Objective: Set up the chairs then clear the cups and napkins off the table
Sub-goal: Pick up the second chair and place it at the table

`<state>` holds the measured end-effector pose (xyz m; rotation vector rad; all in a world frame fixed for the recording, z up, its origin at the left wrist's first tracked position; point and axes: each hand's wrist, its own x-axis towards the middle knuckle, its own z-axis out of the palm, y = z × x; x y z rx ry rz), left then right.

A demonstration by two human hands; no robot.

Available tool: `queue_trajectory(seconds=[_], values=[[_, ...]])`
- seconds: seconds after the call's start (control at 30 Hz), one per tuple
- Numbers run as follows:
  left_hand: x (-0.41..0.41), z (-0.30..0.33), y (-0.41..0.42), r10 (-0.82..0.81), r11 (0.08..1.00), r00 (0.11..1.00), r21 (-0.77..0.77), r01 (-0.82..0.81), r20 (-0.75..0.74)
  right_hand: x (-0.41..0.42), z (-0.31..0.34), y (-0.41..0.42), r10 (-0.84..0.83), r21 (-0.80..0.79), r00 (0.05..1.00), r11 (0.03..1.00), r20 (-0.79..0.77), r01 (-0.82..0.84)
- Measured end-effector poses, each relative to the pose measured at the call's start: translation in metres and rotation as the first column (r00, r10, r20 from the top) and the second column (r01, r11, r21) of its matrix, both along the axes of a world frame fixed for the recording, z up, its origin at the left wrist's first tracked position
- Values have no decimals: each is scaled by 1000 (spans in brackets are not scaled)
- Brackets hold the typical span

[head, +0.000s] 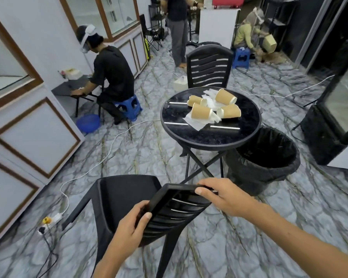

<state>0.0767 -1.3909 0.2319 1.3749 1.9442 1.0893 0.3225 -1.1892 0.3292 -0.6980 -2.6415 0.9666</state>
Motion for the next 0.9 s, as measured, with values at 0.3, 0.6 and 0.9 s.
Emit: queue_trajectory(seconds=[0.3,0.6,0.9], values=[[-51,97,-69,56,996,993,78,-48,-103,-82,32,-92,185,75,979,979,84,-192],[-96,123,-174,156,987,948,81,-139,-276,-106,16,-134,304,131,945,939,119,-318],[-141,104,-276,406,913,892,55,-403,-197,-177,-11,-165,432,109,898,891,84,-440]])
